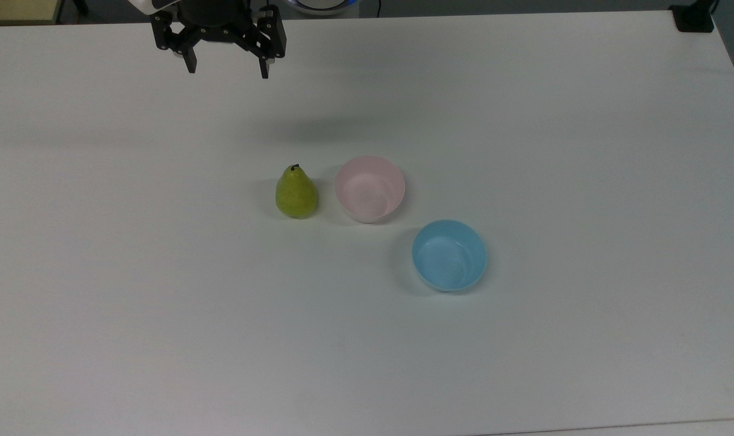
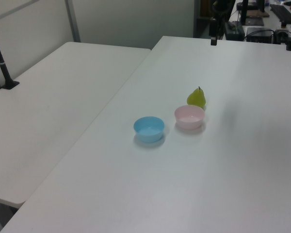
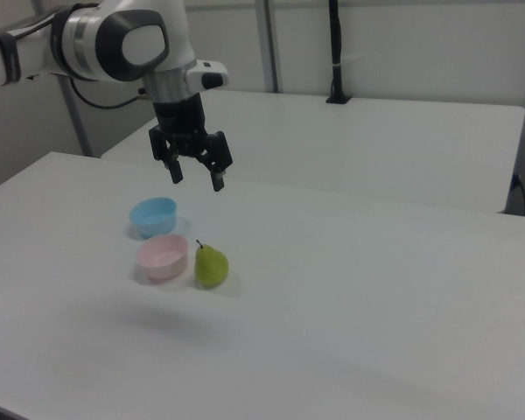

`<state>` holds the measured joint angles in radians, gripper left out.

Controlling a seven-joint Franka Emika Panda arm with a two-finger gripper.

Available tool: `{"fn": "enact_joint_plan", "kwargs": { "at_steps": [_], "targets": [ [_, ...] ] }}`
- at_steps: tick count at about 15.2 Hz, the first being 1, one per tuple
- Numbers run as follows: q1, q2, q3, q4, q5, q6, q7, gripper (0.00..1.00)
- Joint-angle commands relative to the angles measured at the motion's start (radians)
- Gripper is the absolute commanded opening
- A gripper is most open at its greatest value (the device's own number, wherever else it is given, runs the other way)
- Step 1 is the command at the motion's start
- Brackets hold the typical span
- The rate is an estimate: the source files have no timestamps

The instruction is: Place the pear in the bowl

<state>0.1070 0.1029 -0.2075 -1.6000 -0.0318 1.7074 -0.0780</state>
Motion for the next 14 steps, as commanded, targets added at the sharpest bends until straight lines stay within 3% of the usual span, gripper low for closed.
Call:
{"fn": "enact_joint_plan", "kwargs": {
  "at_steps": [1,14],
  "targets": [
    [0.002,0.006,-0.003,0.000,0.001,0.006,-0.072,1.00],
    [0.037,0.012,-0.006,-0.011,0.007,-0.002,-0.118,1.00]
  ]
}}
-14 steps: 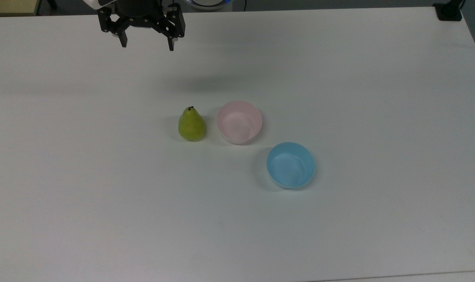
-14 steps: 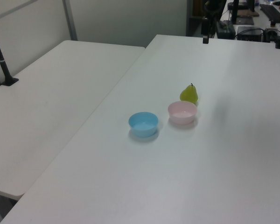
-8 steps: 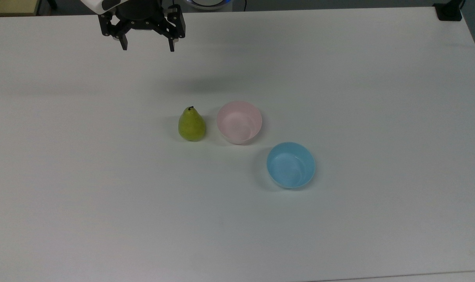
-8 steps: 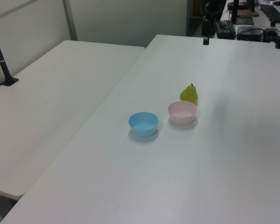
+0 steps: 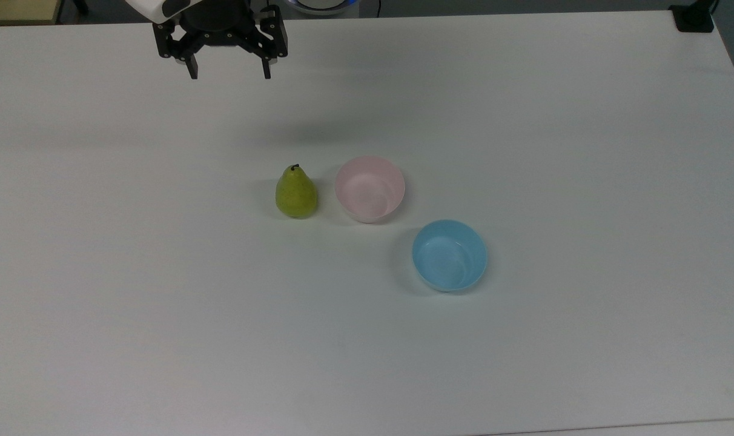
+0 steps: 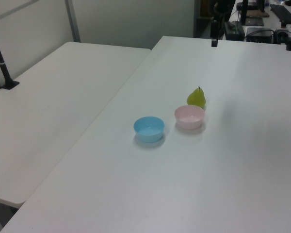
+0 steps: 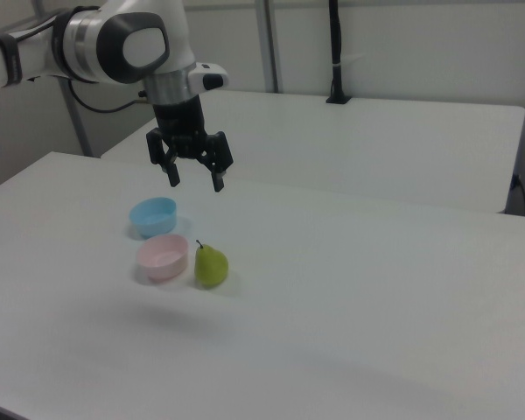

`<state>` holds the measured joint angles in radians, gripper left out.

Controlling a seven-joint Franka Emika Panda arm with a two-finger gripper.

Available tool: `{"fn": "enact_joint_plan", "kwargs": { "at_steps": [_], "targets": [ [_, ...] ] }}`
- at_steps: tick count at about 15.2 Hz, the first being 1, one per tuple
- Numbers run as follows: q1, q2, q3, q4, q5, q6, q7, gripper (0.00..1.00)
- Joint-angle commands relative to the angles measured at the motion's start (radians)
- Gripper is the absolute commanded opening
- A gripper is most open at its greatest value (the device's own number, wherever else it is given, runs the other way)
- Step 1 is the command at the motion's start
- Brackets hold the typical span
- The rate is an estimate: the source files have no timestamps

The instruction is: Place the pear in the bowl

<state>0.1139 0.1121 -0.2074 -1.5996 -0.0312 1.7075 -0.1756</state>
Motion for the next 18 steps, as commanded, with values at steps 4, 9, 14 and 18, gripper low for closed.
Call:
{"fn": "enact_joint_plan", "kwargs": {
  "at_steps": [4,9,14,18],
  "targets": [
    [0.067,0.104,-0.007,-0.016,0.004,0.023,-0.024,1.00],
    [0.101,0.207,-0.007,-0.017,-0.007,0.099,-0.025,1.00],
    [0.101,0.271,-0.007,-0.030,-0.016,0.178,-0.025,0.96],
    [0.099,0.326,-0.010,-0.039,-0.047,0.239,-0.024,0.94]
  ]
}}
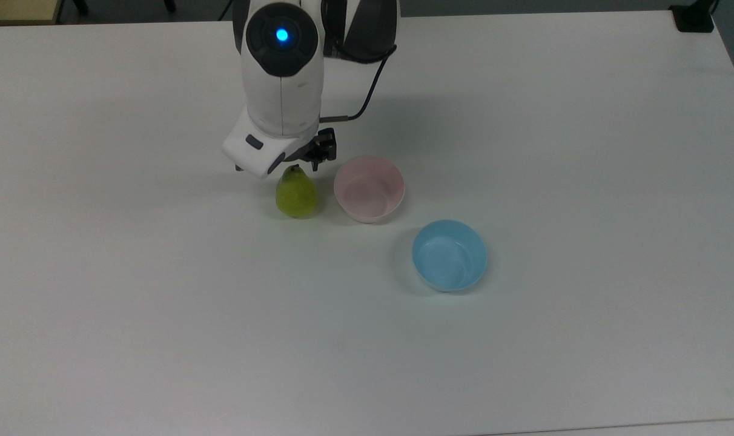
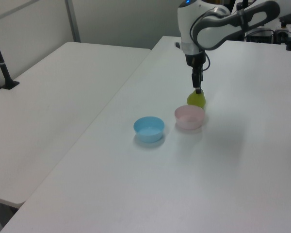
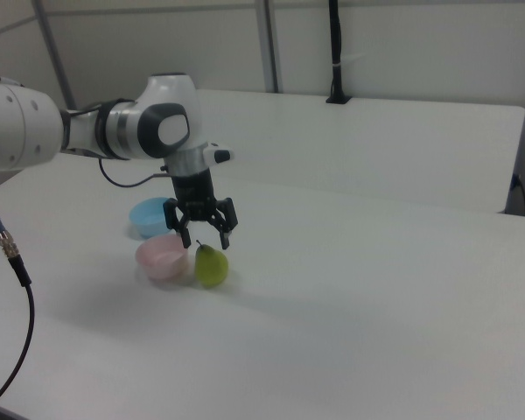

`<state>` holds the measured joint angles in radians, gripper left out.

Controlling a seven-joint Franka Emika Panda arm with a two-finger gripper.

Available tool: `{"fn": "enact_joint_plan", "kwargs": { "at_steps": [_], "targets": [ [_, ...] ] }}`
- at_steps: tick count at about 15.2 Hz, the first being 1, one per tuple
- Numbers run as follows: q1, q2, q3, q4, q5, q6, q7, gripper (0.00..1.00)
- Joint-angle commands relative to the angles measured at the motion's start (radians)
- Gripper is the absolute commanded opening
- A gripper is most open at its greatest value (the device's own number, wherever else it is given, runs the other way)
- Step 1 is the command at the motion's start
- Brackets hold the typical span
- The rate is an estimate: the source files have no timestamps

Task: Place the pear in the bowl
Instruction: 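Lower the open gripper down over the green pear, then close the gripper on the green pear and lift it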

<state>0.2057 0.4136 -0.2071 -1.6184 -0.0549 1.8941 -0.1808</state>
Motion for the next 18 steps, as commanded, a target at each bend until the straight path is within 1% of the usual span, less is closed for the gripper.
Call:
{"fn": "enact_joint_plan", "kwargs": {
  "at_steps": [1,3,8,9,10,13,14,15,16,18],
  "targets": [
    [0.006,0.036,-0.011,-0.021,-0.039,0.053,-0.019,0.94],
    [0.008,0.047,-0.012,-0.023,-0.060,0.054,-0.019,0.94],
    [0.009,0.071,-0.012,-0.031,-0.066,0.074,-0.011,0.94],
    [0.011,0.073,-0.012,-0.031,-0.066,0.080,-0.009,0.92],
    [0.011,0.073,-0.012,-0.031,-0.066,0.082,-0.008,0.82],
    [0.011,0.074,-0.011,-0.029,-0.066,0.088,-0.006,0.44],
    [0.011,0.074,-0.009,-0.029,-0.066,0.088,-0.006,0.34],
    [0.011,0.073,-0.009,-0.028,-0.066,0.088,-0.006,0.26],
    [0.011,0.073,-0.009,-0.026,-0.066,0.086,-0.008,0.22],
    [0.008,0.053,-0.009,-0.021,-0.065,0.077,-0.012,0.21]
  ]
}}
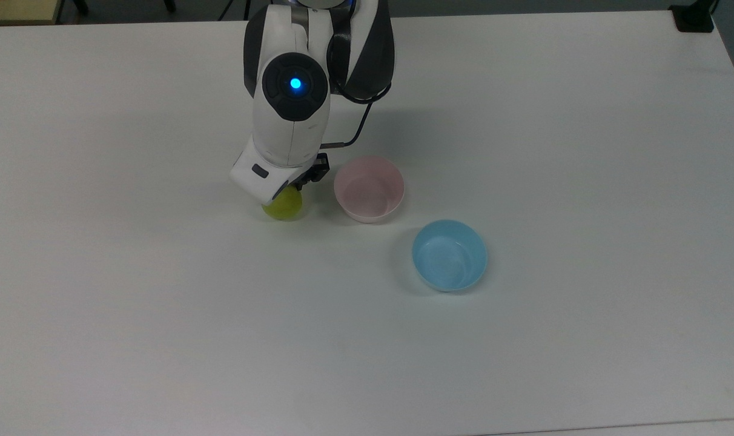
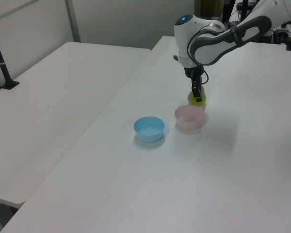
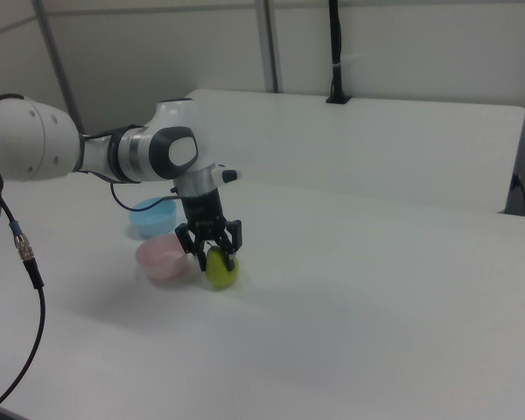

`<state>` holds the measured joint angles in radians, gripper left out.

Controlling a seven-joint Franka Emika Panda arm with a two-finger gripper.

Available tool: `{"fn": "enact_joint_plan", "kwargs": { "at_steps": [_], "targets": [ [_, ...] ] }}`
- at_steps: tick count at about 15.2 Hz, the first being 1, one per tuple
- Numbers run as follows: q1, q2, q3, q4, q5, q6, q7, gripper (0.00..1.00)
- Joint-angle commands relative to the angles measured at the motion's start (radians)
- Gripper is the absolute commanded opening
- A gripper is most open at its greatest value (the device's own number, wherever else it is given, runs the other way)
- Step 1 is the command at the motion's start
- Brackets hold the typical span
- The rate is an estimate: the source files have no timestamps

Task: Place the pear in the bowl
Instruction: 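Close the gripper on the green pear and lift it, then carry the held pear over the pink bowl and lower it in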

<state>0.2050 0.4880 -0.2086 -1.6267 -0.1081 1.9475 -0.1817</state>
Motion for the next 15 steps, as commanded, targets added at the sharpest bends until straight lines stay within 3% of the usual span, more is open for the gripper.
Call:
{"fn": "enact_joint_plan", "kwargs": {
  "at_steps": [1,5,9,15],
  "targets": [
    [0.007,-0.043,-0.008,-0.010,-0.008,0.019,-0.010,0.21],
    [0.014,-0.134,-0.011,0.004,0.033,-0.016,-0.004,0.20],
    [0.079,-0.134,-0.012,0.074,0.084,-0.062,0.053,0.22],
    [0.223,-0.074,-0.014,0.073,0.084,-0.061,0.154,0.25]
  ]
}}
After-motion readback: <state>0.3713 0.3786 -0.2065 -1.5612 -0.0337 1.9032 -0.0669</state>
